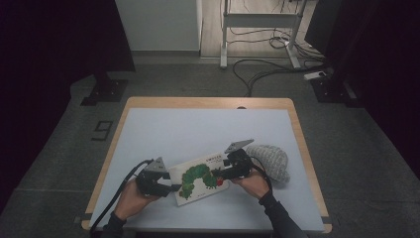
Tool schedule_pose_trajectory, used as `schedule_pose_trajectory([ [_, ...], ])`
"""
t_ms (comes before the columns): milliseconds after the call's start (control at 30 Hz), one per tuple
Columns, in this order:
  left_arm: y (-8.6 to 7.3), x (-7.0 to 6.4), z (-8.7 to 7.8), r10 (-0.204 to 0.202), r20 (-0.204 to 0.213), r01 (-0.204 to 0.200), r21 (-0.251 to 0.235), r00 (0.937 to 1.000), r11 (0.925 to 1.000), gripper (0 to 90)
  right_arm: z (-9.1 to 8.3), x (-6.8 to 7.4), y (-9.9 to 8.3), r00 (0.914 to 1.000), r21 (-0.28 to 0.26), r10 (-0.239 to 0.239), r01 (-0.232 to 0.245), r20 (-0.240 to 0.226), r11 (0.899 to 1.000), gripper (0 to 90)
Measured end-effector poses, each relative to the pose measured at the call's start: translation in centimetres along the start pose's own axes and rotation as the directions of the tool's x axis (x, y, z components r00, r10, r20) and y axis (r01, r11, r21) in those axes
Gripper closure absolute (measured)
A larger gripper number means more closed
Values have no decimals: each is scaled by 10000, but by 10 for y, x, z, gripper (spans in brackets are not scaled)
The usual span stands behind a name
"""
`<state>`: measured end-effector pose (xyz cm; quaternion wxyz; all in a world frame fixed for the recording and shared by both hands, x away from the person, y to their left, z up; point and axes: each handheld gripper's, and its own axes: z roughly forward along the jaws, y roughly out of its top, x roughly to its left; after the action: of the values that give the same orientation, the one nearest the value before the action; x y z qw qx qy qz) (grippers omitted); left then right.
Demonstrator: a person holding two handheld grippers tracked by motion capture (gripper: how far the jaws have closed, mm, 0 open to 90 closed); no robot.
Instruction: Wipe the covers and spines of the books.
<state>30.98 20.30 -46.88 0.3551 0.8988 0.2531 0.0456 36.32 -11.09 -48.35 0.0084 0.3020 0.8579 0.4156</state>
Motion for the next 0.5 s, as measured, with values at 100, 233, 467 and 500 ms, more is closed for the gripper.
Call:
schedule_pose_trajectory([
  [100,4,1,-4,54,-250,-53,47,9997,10000,520,-1,1,3,9999,-170,-49,51,97,9998,454],
  [233,9,2,-10,88,-577,-93,-74,9983,9999,578,-5,1,7,9997,-395,-137,144,176,9991,478],
  [467,12,1,-15,196,-1034,-218,-203,9944,9996,649,-7,4,11,9983,-633,-311,342,483,9974,489],
  [500,12,1,-16,211,-1121,-233,-183,9935,9996,650,-7,5,12,9978,-659,-366,402,552,9970,489],
])
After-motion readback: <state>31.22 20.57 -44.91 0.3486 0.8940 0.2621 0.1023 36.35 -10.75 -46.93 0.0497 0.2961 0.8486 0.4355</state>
